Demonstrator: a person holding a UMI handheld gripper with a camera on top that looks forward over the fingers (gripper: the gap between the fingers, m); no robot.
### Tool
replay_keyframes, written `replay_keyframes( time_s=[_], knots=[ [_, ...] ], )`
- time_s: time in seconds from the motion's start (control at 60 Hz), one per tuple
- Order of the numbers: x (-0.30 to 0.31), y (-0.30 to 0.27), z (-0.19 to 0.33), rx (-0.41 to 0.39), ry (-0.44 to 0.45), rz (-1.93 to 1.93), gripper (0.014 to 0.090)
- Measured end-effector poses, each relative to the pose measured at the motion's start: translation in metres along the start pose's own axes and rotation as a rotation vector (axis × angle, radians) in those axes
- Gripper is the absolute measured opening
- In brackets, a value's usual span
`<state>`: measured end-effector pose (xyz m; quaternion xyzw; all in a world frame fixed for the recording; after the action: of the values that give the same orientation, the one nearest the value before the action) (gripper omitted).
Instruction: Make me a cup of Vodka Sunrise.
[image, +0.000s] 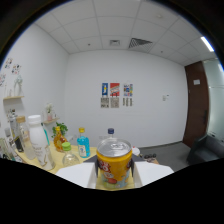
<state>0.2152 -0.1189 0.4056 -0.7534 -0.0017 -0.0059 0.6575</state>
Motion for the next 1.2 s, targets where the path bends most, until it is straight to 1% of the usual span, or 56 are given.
replay_keyframes(
  time_s=[0.1, 0.183, 0.283, 0.367, 0.5, 0.633, 0.783, 0.95, 1.117, 1.2],
  knots=[
    [-0.003, -0.012, -0.025, 0.037, 0.006, 0.014, 0.0510],
    [-0.012, -0.010, -0.048, 0.039, 0.000, 0.049, 0.0510],
    [-0.026, 0.017, -0.069, 0.014, -0.005, 0.057, 0.0507],
    [-0.044, 0.057, -0.081, -0.051, -0.016, 0.070, 0.0509],
    [-0.075, 0.135, -0.087, -0.152, -0.033, 0.108, 0.0508],
    [-0.094, 0.196, -0.085, -0.244, -0.017, 0.061, 0.0506],
    [-0.102, 0.226, -0.078, -0.278, 0.032, -0.168, 0.0508],
    [-0.099, 0.230, -0.069, -0.282, 0.084, -0.567, 0.0509],
    [-0.100, 0.224, -0.059, -0.265, 0.096, -0.950, 0.0506],
    [-0.105, 0.218, -0.055, -0.238, 0.094, -1.168, 0.0503]
  ],
)
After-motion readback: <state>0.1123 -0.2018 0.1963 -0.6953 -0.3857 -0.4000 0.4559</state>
